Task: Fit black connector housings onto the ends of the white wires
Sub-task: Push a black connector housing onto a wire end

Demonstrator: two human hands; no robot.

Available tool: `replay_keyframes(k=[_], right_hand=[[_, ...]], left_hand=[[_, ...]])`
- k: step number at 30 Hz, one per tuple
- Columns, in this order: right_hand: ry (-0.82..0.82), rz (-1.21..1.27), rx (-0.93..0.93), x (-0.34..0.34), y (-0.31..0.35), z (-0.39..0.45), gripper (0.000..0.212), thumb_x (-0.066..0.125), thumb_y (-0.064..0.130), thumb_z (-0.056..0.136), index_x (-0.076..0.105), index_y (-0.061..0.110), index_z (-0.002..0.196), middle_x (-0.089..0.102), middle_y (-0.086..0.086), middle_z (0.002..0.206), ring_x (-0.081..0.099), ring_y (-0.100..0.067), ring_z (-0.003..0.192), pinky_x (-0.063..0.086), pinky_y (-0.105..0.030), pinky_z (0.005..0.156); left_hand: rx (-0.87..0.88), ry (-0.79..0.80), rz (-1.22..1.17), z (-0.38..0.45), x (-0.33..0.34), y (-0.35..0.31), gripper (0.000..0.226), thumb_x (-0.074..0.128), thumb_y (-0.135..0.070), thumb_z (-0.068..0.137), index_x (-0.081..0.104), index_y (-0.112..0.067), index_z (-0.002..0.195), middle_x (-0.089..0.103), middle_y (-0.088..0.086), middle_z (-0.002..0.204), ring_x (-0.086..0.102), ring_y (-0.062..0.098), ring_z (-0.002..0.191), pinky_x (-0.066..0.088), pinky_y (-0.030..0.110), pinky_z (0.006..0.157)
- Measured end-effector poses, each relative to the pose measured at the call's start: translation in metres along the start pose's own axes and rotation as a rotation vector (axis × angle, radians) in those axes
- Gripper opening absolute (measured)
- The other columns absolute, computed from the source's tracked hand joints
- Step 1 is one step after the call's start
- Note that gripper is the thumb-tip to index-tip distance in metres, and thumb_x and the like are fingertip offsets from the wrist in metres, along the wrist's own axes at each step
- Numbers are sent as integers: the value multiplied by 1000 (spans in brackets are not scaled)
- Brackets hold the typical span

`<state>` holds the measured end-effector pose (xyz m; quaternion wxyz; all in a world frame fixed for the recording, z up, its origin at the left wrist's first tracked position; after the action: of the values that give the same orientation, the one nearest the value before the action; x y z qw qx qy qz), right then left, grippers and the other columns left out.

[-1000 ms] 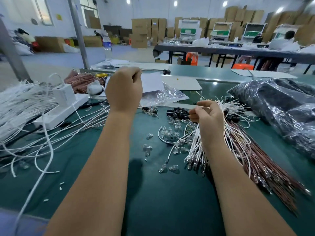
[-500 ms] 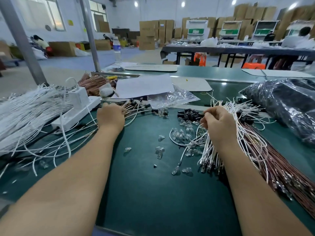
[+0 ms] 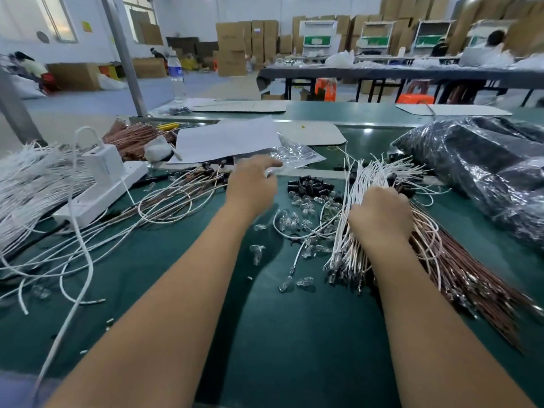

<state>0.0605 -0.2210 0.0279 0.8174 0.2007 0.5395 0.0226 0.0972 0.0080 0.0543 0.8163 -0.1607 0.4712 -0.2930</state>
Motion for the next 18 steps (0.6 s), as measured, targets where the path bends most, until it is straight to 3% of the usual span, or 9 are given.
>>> replay_keyframes(k=[2,4,6,9,11,13,15,18], right_hand=[[-6,28,3,-2,-2,0,22,50,2,80,40,11,62,54,-9,75,53,-28,76,38,-32,60],[0,49,16,-3,-6,1,21,49,-1,77,41,10,62,50,-6,66,53,-28,72,36,-30,56],[5,104,46,-3,-8,2,15,47,-2,76,45,9,66,49,-5,66,53,-28,72,34,-28,53],[-39,183,92,-8,-11,2,17,46,2,82,56,1,96,61,-13,91,57,-32,90,50,-39,69],[-129,215,69,-17,-9,2,19,45,4,88,53,0,105,59,-14,101,54,-31,97,50,-42,80],[-203,300,-29,-23,2,1,11,44,2,92,50,6,100,58,-8,94,54,-26,86,43,-35,69],[-191,392,-169,-22,20,-2,15,41,0,94,45,14,93,53,0,77,51,-18,67,31,-29,54],[-203,400,-387,-26,46,-16,13,42,3,96,48,14,94,50,3,73,44,-15,59,22,-26,49]], left_hand=[[-45,123,-107,-7,33,-15,45,49,-4,90,56,-19,132,57,5,134,51,10,59,53,35,74],[-78,162,-163,-11,51,-26,48,48,-5,90,53,-19,135,56,5,136,63,26,88,52,43,88],[-82,138,-201,-13,56,-36,46,49,-6,90,55,-18,134,56,3,136,61,27,105,50,41,94],[-51,101,-281,-17,57,-48,39,48,-4,92,61,-16,127,62,3,126,63,29,97,53,37,88],[12,87,-279,-22,55,-56,42,45,-1,93,59,-17,130,62,3,125,62,24,100,50,37,92],[107,43,-206,-24,49,-66,52,43,2,93,49,-22,138,51,3,141,47,22,125,34,34,110],[197,-29,-76,-25,37,-75,54,45,-2,93,49,-33,137,32,-1,154,23,22,140,13,33,115],[277,-81,24,-28,26,-80,29,48,-16,97,65,-35,111,22,3,156,11,23,142,10,40,114]])
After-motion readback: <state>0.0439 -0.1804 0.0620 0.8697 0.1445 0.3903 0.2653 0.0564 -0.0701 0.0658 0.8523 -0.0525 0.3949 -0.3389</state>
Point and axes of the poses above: each hand's wrist, its own z-axis towards the middle knuckle, its own x-axis out of the palm, y = z × x, the point moved 10 cm from there along z, towards the middle knuckle
